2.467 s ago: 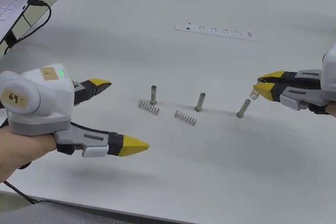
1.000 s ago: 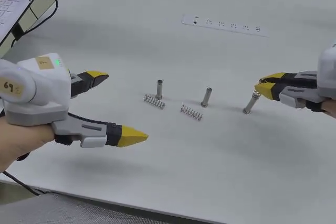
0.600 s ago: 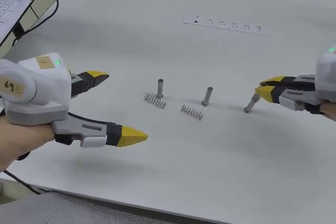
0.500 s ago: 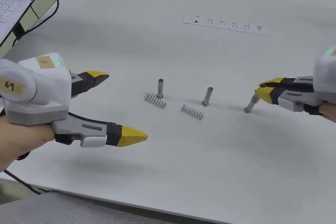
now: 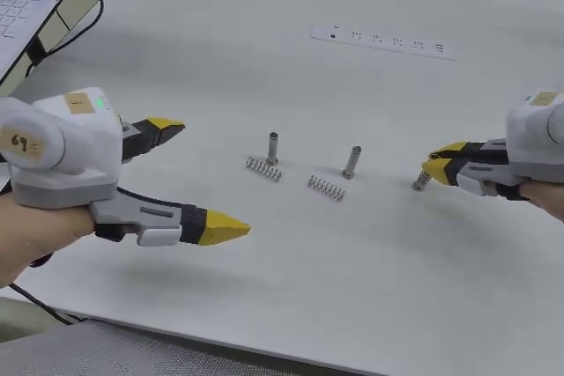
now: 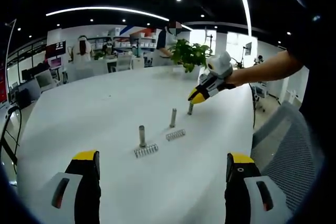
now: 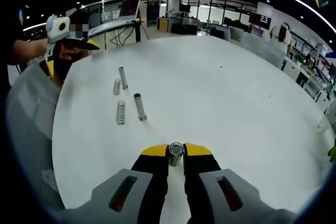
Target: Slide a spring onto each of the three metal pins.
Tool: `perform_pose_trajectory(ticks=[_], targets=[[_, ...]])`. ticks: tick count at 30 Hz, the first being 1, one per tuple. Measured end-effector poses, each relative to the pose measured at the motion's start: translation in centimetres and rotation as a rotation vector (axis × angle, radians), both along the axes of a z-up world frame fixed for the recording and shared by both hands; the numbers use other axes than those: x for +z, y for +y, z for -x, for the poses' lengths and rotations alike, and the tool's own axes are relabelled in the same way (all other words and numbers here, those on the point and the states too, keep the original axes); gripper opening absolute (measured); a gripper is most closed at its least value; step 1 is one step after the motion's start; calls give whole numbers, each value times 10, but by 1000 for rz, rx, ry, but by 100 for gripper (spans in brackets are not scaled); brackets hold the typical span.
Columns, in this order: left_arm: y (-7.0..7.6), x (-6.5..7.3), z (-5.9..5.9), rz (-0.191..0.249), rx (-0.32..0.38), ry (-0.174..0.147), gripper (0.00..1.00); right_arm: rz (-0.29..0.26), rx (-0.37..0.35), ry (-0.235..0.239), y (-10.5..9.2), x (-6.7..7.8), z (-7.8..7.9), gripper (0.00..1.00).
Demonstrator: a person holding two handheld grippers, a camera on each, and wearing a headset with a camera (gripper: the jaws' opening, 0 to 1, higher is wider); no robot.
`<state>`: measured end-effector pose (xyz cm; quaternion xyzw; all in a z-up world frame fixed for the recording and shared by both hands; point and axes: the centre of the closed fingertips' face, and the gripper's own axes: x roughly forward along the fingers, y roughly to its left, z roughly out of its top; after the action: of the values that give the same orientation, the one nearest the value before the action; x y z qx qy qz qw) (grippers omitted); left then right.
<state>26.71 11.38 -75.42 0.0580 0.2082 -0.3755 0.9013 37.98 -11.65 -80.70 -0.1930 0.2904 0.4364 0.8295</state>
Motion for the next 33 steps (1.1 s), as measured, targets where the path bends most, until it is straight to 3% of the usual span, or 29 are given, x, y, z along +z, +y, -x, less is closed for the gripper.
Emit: perform_pose_trajectory(ticks=[4, 12, 26, 33], targets=[[0, -1, 1, -2, 0, 3, 98, 23, 7, 1, 0, -6, 2, 8], [-2, 1, 0, 0, -3, 1, 98, 18, 16, -14, 1, -3, 0, 9], [-7, 3, -2, -1, -15, 0, 98, -51, -4, -56, 1, 23, 1, 15], [-6, 4, -2, -1, -15, 1, 98, -98, 20, -83, 11, 44, 11, 14]])
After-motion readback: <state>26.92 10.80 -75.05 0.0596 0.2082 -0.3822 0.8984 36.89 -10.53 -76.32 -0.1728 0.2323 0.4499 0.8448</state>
